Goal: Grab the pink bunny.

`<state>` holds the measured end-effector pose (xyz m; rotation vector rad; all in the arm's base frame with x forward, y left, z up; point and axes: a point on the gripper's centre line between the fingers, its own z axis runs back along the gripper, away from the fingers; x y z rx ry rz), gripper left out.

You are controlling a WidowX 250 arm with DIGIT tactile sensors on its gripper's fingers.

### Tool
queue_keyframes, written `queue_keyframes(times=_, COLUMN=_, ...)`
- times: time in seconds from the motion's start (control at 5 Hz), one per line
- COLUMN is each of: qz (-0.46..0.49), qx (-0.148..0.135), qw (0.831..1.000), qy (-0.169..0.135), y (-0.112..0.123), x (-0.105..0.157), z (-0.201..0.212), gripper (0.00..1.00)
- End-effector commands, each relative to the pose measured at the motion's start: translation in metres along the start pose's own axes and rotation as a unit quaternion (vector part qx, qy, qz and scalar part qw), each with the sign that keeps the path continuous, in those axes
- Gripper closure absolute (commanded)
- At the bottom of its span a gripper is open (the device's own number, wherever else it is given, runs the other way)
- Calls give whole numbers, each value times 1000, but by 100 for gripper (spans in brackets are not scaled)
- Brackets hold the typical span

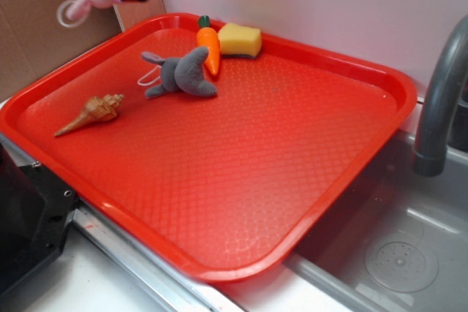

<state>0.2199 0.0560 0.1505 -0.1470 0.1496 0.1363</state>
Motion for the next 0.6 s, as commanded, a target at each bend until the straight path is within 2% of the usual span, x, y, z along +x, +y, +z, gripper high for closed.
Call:
queue_keyframes(times=0.0, qz=-71, qx=-5, qw=996, qy=-58, y=-44, x=-55, z=49, gripper=100)
queue_keyframes(times=0.2, qz=-89, qx=19, qw=994, qy=-67, y=-52, x=-73, z=39, gripper=100)
queue_keyframes(times=0.4, qz=-125, qx=27, qw=990, qy=-67, y=-62, x=-85, z=32, gripper=100)
